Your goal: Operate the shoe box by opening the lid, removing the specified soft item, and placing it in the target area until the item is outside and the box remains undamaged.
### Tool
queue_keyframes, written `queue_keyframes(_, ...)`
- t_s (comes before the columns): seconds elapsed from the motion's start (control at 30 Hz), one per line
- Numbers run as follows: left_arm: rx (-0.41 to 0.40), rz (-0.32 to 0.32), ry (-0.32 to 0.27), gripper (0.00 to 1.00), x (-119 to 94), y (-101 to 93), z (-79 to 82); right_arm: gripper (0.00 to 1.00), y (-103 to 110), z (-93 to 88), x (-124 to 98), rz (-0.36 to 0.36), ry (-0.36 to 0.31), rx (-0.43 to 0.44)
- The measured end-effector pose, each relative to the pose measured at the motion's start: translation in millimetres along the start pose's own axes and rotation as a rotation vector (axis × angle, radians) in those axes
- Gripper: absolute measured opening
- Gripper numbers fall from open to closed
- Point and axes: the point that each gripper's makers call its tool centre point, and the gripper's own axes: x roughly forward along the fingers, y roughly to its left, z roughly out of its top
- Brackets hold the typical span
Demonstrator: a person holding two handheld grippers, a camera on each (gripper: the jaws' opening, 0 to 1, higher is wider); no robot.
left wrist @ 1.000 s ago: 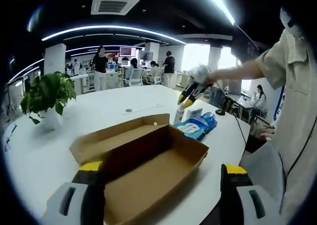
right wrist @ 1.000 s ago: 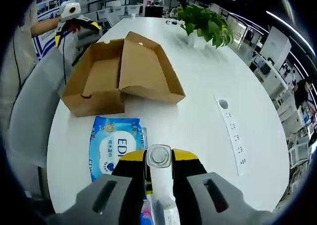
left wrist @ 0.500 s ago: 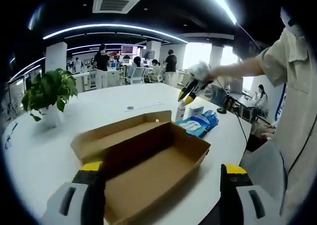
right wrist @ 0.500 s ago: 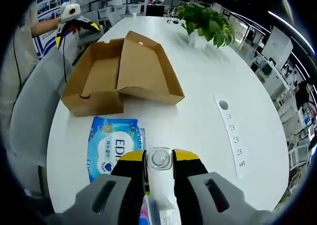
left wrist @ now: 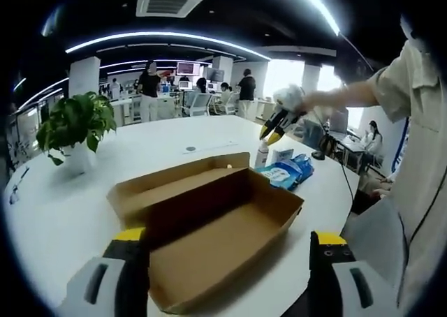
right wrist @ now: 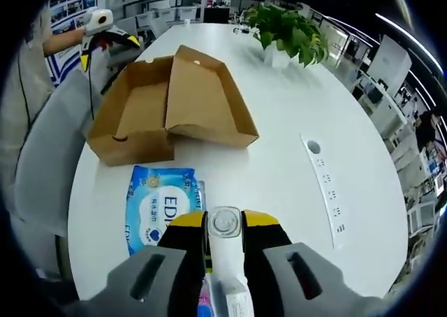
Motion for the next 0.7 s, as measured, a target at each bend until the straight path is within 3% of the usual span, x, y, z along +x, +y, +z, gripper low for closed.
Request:
queue_keyframes(0.33,-0.011,0.009,0.01,0.96,-2,0.5,-7.1,0.16,10,5.0,-1,0.045,0.017,-0.086)
queue_keyframes(0.7,-0.04,0.049,0.017,0.95,-6,12.2,-11.5,0.2,17,11.4,-9,0.044,0.028,-0.089)
